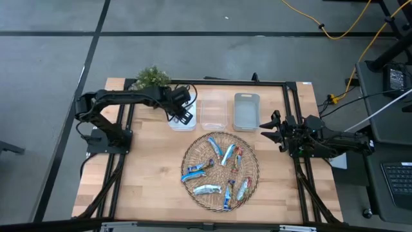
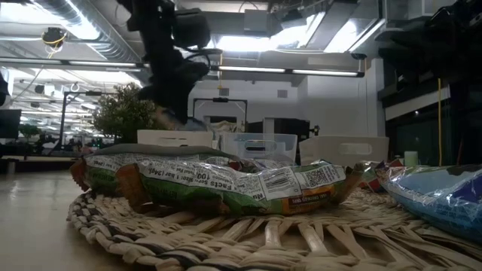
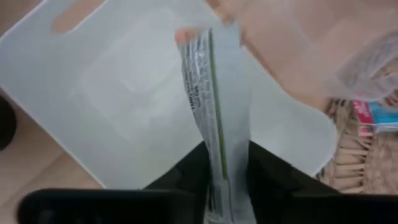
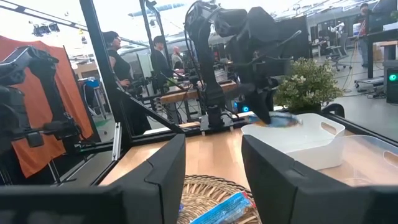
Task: Pick and place Granola Bars by type
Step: Put the yellow granola bar into the white bin, then put the red granola bar into the transparent bin
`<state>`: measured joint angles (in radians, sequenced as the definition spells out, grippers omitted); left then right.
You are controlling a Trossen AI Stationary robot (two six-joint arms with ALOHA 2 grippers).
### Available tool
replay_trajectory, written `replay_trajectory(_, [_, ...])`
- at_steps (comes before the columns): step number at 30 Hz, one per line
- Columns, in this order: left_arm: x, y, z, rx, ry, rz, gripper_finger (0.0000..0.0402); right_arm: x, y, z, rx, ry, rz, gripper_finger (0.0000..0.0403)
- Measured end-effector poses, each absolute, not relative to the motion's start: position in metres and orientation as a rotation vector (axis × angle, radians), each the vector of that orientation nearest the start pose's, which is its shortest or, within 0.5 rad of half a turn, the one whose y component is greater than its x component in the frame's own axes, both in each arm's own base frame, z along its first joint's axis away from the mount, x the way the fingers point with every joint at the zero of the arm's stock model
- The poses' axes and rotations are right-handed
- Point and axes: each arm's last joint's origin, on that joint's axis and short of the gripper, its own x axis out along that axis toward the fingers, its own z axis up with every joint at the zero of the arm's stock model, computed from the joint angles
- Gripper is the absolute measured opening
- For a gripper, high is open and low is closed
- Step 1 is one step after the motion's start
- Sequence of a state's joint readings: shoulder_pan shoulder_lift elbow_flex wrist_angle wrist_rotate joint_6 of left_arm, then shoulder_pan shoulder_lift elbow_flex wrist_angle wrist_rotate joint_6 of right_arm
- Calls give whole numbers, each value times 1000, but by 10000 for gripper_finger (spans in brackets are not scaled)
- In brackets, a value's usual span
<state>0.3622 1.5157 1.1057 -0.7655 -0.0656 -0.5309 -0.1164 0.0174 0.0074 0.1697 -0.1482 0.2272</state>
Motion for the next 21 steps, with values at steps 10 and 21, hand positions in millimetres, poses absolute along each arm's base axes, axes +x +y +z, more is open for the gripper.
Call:
replay_trajectory(10, [280,108,266,-658,954,660,234,97,-7,181,206,-154,50,160])
replay_trajectory(21, [305,57,365,-436,730,244,246,97,-7,180,208,-140,49,160])
